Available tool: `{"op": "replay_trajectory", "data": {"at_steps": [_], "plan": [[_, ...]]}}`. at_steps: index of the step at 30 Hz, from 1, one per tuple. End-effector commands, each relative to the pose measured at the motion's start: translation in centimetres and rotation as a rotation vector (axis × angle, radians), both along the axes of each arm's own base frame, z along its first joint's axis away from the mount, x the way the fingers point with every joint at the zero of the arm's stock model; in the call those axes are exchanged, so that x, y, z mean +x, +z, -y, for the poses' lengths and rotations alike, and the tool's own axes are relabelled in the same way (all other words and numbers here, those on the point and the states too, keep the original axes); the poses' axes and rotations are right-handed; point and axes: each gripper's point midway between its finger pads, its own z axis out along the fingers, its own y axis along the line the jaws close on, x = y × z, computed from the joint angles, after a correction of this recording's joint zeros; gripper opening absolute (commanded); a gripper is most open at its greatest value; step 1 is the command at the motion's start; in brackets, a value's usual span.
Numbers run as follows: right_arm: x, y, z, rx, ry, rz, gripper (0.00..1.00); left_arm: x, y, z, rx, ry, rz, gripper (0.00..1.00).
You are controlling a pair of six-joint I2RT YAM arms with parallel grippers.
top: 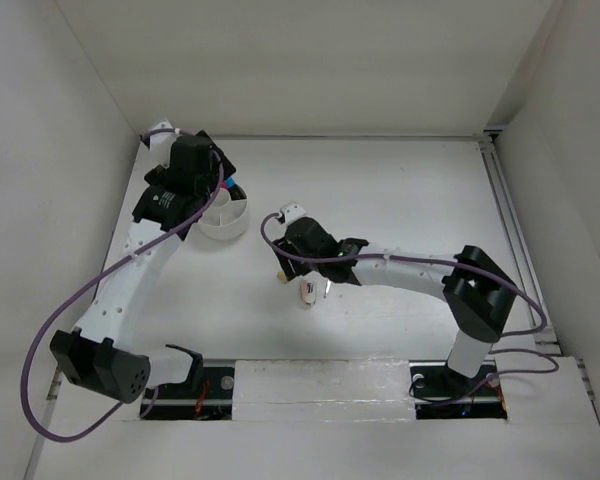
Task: Sort the stationery into containers
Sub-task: Pick up the stationery from the center of the board.
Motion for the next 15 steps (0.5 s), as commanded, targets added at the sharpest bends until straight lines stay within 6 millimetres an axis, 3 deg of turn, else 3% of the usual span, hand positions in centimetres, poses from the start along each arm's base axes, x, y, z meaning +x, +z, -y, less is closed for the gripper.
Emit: {"op": "replay_trajectory", "data": {"at_steps": [1, 4, 8, 15], "plan": [[0.0, -0.3, -1.2, -0.037, -0.015, 0.003, 0.66, -1.8, -1.7, -0.7, 0.033, -0.012, -0.038, 1.00], [0.0, -2.0, -1.4, -0.068, -0.020, -0.023, 0.65, -2.6, -3.5, -1.1, 0.056, -0.003, -0.087, 1.00], [0.1, -3.5, -2.3, -0.081, -0.011, -0.058, 0.62, -3.2, -4.0, -0.8, 0.040, -0.031, -0.095, 1.00], [0.1, -5.6, -2.3, -0.113, -0.017, -0.084, 0.60, -5.2, -1.2, -2.1, 0.037, -0.005, -0.008, 1.00]]}}
